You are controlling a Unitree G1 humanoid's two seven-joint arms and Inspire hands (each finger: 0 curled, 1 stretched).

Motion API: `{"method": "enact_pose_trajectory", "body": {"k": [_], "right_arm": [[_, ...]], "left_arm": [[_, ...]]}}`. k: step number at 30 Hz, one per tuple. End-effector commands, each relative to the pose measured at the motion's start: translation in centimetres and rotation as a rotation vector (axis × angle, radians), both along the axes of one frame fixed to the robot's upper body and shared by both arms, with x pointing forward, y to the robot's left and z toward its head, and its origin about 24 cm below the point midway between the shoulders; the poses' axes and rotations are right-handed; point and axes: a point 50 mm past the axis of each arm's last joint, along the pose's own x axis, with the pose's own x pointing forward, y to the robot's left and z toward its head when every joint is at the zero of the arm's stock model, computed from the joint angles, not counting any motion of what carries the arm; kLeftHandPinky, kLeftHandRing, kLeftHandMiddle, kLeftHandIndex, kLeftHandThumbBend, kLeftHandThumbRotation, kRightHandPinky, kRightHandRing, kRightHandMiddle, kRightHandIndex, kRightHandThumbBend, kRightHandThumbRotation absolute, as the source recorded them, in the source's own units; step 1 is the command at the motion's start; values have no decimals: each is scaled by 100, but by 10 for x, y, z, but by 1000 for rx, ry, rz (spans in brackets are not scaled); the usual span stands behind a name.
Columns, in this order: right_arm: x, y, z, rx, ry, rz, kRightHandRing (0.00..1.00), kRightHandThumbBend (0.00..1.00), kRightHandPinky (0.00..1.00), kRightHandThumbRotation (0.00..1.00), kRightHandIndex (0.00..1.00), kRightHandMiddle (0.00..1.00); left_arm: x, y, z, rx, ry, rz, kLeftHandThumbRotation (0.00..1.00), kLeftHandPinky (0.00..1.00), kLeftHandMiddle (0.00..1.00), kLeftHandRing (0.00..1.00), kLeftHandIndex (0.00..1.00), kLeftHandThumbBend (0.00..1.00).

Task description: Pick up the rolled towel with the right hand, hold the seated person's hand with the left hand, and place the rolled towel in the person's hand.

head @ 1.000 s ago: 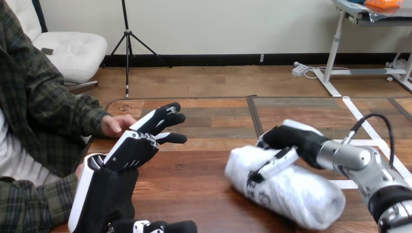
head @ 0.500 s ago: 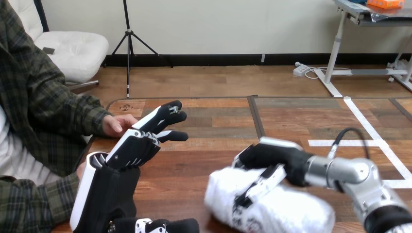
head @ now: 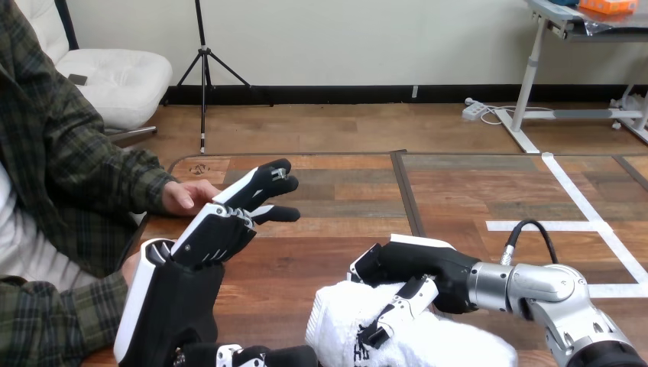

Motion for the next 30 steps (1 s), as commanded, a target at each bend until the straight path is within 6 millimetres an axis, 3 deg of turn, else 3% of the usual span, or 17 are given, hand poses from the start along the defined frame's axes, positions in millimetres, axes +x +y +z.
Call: {"method": "enact_pose_trajectory", "body": {"k": [1,20,30], "right_arm": [[16,2,28,107,-72,-28,16,67,12,0,27,24],[26,-4,55,378,-8,-119,14,75,9,0,29,25],[31,-9,69,525,-16,-188,13,72,8,0,29,24]], "left_arm": [[8,1,7,-4,-38,-10,41,73,87,84,83,100],[2,12,-1,93,15,23,47,75,89,86,86,100],[-1,16,-5,110,49,27,48,75,90,86,86,100]]}}
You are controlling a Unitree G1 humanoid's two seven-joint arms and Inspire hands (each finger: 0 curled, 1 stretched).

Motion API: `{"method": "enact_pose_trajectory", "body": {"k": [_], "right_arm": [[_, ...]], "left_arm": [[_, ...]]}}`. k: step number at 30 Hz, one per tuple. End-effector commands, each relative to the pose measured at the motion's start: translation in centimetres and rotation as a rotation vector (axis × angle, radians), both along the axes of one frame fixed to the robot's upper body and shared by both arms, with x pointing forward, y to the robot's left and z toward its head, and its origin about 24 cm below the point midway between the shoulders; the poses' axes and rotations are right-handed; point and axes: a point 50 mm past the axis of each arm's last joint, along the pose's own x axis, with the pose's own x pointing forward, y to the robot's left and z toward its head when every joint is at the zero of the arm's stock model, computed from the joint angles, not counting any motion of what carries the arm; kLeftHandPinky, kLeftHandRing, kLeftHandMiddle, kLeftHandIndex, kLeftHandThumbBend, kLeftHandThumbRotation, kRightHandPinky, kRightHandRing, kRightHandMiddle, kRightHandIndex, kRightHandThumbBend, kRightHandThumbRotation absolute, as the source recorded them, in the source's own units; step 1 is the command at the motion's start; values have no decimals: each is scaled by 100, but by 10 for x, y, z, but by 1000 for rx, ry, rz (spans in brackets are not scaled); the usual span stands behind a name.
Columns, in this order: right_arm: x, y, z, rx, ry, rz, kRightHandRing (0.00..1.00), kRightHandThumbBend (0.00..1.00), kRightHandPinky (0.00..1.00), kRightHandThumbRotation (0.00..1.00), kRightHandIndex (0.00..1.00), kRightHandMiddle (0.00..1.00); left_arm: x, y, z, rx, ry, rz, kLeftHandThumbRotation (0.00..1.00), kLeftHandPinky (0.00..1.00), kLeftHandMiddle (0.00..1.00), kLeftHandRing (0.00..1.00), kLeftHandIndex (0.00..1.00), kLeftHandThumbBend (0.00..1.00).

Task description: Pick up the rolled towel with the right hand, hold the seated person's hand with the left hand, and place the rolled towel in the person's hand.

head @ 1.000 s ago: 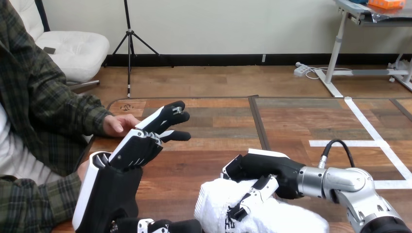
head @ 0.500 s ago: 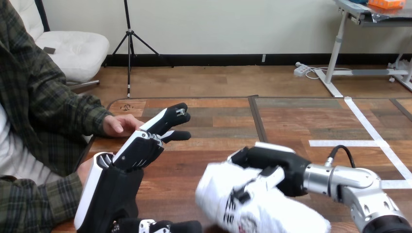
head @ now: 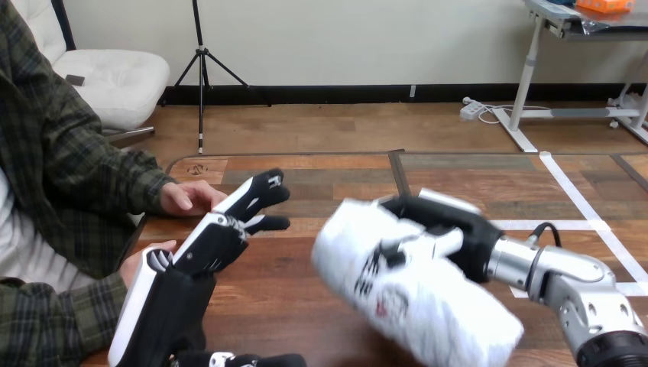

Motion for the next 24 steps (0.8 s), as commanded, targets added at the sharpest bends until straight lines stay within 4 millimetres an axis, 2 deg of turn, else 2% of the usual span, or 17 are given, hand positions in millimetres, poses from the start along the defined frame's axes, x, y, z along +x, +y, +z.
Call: {"method": "enact_pose_trajectory", "body": {"k": [1,11,16,24], "right_arm": [[20,8,43,130,-141,-27,13,71,8,0,29,25],[25,6,54,263,-183,-80,13,64,8,0,28,24],[27,7,58,306,-202,-100,13,66,8,0,28,24],[31,11,64,370,-194,-140,14,64,9,0,27,24]], "left_arm": [[3,5,1,19,0,7,48,75,90,86,86,100],[-1,8,-3,36,32,23,49,74,90,86,85,100],[-3,9,-4,38,48,30,48,74,90,86,85,100],[-5,16,-5,144,59,120,50,76,89,86,86,100]]}}
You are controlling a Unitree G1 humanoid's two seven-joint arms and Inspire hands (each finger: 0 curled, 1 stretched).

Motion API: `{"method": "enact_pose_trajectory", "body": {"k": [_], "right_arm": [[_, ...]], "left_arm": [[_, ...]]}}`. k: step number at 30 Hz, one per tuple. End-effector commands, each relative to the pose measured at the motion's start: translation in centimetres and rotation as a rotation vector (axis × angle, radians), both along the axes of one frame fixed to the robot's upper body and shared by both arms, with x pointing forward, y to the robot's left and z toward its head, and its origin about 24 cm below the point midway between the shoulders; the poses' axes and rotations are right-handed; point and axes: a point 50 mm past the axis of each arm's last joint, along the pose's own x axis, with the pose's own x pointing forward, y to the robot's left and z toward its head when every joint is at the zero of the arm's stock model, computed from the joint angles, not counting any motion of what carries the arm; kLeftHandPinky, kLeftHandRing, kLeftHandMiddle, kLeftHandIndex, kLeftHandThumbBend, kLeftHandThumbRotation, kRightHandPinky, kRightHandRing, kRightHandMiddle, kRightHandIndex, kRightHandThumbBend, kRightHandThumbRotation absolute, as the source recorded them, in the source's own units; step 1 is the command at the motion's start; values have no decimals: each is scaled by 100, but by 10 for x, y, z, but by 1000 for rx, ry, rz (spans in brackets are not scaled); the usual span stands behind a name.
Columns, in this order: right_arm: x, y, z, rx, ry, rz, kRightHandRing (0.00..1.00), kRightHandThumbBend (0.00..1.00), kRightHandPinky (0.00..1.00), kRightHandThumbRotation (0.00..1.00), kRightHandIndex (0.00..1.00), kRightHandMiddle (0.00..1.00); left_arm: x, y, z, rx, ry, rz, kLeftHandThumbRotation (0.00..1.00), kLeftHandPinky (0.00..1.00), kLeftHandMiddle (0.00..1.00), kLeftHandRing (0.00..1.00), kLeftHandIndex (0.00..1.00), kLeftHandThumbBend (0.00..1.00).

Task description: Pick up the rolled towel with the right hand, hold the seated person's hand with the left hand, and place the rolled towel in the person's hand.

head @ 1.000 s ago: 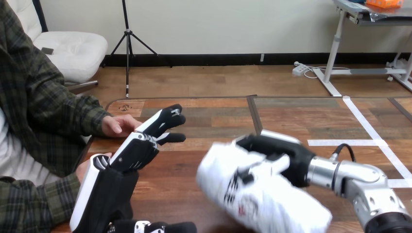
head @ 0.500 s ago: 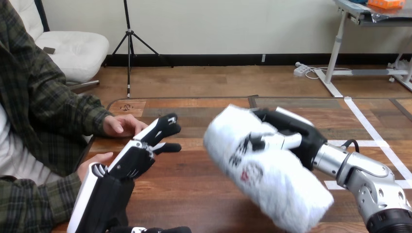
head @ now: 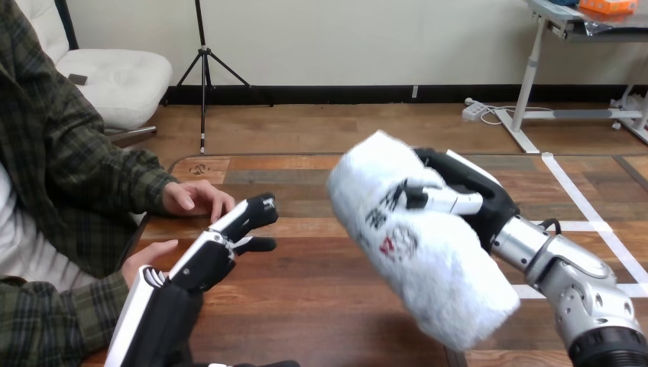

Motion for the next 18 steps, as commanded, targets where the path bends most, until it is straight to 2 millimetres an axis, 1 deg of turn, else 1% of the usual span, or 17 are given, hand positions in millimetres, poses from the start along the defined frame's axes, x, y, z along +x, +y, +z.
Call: {"method": "enact_pose_trajectory", "body": {"k": [1,2,5,10,14,18], "right_arm": [[22,13,50,85,-171,-9,14,64,9,0,27,24],[22,14,51,95,-173,-12,14,64,9,0,27,24],[23,16,52,109,-176,-18,14,63,9,0,27,24],[25,19,55,112,-181,-25,14,61,9,0,27,23],[26,22,56,127,-180,-27,13,59,8,0,26,23],[27,25,55,130,-181,-33,12,58,7,0,25,21]], "left_arm": [[4,7,5,67,-13,58,50,76,89,86,86,100],[3,7,6,105,-15,88,51,76,88,85,86,100],[2,9,8,187,-18,151,52,73,84,81,84,100],[2,10,9,284,-8,198,51,70,80,76,82,100],[0,10,12,449,-3,244,52,68,80,75,83,100],[-2,11,15,548,-24,270,53,68,82,76,85,100]]}}
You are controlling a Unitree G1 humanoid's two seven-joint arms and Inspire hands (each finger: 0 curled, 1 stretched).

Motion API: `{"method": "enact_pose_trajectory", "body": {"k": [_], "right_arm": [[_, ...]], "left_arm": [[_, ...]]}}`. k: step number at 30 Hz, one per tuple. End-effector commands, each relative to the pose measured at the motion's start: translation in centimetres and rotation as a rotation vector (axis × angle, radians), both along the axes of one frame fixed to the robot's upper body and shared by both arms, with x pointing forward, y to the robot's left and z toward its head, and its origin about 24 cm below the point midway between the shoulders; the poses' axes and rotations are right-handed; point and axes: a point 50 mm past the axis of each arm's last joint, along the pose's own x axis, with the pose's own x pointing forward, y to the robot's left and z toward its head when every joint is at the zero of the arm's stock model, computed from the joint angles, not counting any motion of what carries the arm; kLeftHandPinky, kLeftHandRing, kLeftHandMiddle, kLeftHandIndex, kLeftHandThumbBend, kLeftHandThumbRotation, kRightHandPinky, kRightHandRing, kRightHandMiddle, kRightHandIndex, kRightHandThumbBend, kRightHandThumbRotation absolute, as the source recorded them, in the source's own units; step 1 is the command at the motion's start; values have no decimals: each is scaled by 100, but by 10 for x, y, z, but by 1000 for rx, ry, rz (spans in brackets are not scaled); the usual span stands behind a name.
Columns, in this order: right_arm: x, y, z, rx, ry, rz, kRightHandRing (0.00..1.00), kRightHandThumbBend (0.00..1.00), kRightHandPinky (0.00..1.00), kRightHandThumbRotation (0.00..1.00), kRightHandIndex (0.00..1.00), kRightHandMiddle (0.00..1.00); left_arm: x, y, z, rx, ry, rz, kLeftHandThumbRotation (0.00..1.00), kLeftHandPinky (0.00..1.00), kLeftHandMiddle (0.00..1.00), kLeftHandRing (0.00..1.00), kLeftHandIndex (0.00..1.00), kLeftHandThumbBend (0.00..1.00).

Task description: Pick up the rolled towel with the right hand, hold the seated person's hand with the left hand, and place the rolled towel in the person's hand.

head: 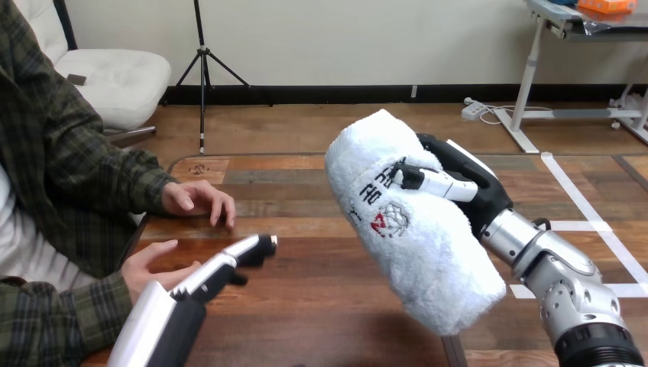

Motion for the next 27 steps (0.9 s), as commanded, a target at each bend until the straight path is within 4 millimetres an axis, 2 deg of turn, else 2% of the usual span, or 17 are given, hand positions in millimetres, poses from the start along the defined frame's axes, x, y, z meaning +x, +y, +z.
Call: {"method": "enact_pose_trajectory", "body": {"k": [1,7,14,23,27], "right_arm": [[21,16,53,65,-185,13,12,58,7,0,25,21],[21,18,51,65,-185,12,11,58,6,0,24,21],[21,19,50,49,-197,5,11,59,6,0,25,21],[21,17,49,50,-206,14,12,61,6,0,25,22],[21,17,50,44,-211,20,12,62,7,0,26,22]], "left_arm": [[4,1,23,166,-127,41,53,68,82,77,85,100],[2,4,29,291,-138,69,55,77,87,85,89,100],[6,17,38,396,-180,94,54,80,89,87,91,100],[14,35,53,519,-198,124,56,79,87,85,90,100],[17,43,61,548,-195,126,52,75,86,83,88,100]]}}
